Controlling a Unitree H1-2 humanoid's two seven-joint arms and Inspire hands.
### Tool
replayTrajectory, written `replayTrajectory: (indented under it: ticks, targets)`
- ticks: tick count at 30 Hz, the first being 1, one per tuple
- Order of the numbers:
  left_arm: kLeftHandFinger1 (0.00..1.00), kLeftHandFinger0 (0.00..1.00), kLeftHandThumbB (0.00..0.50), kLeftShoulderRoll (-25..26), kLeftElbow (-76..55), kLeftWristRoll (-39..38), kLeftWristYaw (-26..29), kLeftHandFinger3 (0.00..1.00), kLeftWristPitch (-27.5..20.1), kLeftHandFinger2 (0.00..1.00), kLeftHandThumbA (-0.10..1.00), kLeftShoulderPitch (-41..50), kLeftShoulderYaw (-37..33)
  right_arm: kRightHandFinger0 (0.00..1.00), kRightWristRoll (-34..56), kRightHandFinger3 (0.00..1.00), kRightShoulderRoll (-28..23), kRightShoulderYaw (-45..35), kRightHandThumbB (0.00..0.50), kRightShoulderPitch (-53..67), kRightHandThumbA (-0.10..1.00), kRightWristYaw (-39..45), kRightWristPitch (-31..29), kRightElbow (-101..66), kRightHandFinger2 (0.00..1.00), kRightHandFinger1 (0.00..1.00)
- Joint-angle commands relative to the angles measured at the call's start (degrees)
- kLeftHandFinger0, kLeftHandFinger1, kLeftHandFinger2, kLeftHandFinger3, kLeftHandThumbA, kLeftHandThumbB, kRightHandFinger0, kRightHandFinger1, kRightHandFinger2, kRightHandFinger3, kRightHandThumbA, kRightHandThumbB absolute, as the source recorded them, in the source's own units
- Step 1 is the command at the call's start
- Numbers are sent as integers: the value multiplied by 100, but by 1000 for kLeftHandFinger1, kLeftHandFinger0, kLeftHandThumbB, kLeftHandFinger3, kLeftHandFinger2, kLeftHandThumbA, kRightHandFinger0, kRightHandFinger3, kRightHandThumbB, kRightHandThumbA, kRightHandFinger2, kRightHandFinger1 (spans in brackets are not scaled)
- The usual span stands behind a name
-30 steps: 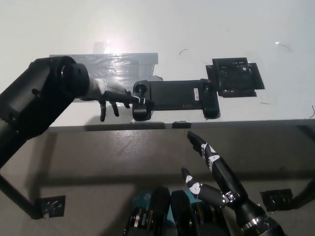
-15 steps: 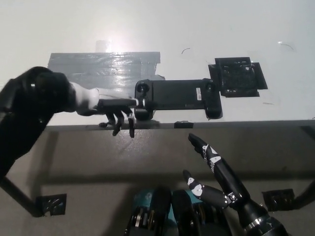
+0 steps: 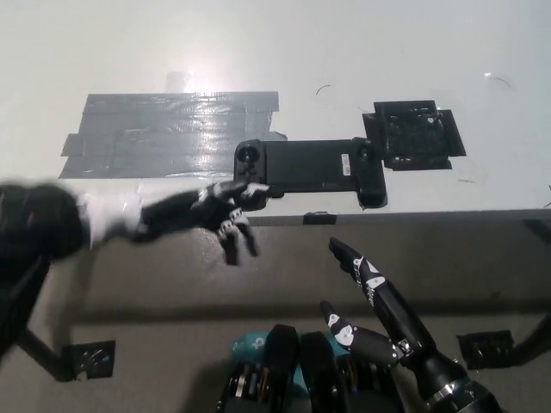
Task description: A controller is being placed at the center of the desk near the left hand and the robot uses its left hand's index finger to press a button at the left area of the controller
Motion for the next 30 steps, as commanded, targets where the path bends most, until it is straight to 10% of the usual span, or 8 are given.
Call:
replayTrajectory:
  ticks: [1,4,9,30]
  targets:
    - [1000,1000,356,-1157,-1173,-799,1554,1000,-216,1000,1000,1814,1159,1000,153,1000,18,28,240,-81,499,138,-57,-233,1000,1000]
    - [1000,1000,280,-1859,-464,795,2603,1000,-2344,1000,1000,2831,936,1000,234,1000,66,30,200,14,699,124,-234,-161,1000,1000]
    - [1000,1000,242,-2191,169,1658,3282,1000,-3698,1000,1000,3318,850,1000,255,1000,126,65,190,300,835,77,-254,-230,1000,1000]
    - [1000,1000,239,-2482,649,1980,3883,1000,-4606,1000,1000,3547,853,1000,347,1000,204,23,213,419,870,74,-388,-152,1000,1000]
